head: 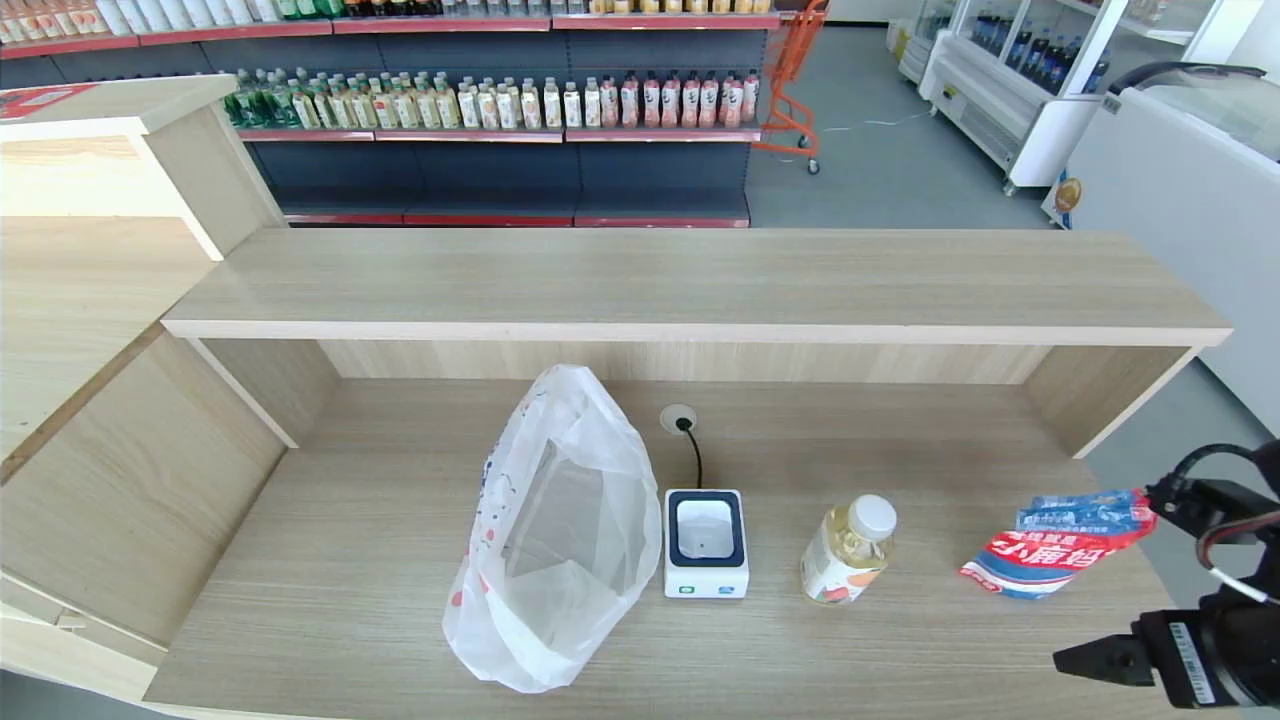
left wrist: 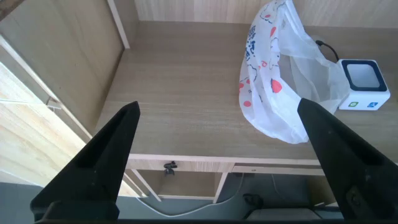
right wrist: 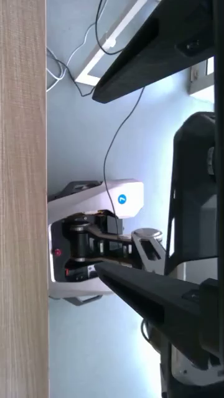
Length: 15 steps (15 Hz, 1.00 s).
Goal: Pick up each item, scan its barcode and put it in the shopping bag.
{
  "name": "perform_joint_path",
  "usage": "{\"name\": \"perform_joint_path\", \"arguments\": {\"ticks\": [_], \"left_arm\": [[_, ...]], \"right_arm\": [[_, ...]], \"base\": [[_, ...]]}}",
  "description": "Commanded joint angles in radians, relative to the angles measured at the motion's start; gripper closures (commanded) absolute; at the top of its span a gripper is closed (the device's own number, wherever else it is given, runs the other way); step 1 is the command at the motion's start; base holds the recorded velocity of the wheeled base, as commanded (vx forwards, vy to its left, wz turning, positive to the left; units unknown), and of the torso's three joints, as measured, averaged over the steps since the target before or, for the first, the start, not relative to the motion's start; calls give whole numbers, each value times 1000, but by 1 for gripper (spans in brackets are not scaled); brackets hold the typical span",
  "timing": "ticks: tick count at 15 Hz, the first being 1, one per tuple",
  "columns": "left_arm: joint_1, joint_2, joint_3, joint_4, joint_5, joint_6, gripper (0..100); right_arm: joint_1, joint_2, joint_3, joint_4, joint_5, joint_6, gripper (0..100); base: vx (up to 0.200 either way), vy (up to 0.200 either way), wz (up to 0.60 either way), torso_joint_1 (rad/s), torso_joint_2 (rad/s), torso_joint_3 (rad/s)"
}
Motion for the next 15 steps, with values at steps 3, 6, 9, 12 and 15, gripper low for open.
{"name": "perform_joint_path", "arguments": {"ticks": [3, 6, 9, 12, 15], "left_arm": [[0, 0, 0, 0, 0, 0, 0], [0, 0, 0, 0, 0, 0, 0], [0, 0, 0, 0, 0, 0, 0], [0, 0, 0, 0, 0, 0, 0], [0, 0, 0, 0, 0, 0, 0]], "right_arm": [[125, 299, 78, -269, -13, -4, 0], [167, 369, 99, -428, -16, -9, 0], [183, 503, 171, -776, -23, -4, 0], [194, 567, 210, -939, -27, -4, 0], [248, 644, 262, -1132, -33, -7, 0]], "base": [[0, 0, 0, 0, 0, 0], [0, 0, 0, 0, 0, 0], [0, 0, 0, 0, 0, 0], [0, 0, 0, 0, 0, 0], [0, 0, 0, 0, 0, 0]]}}
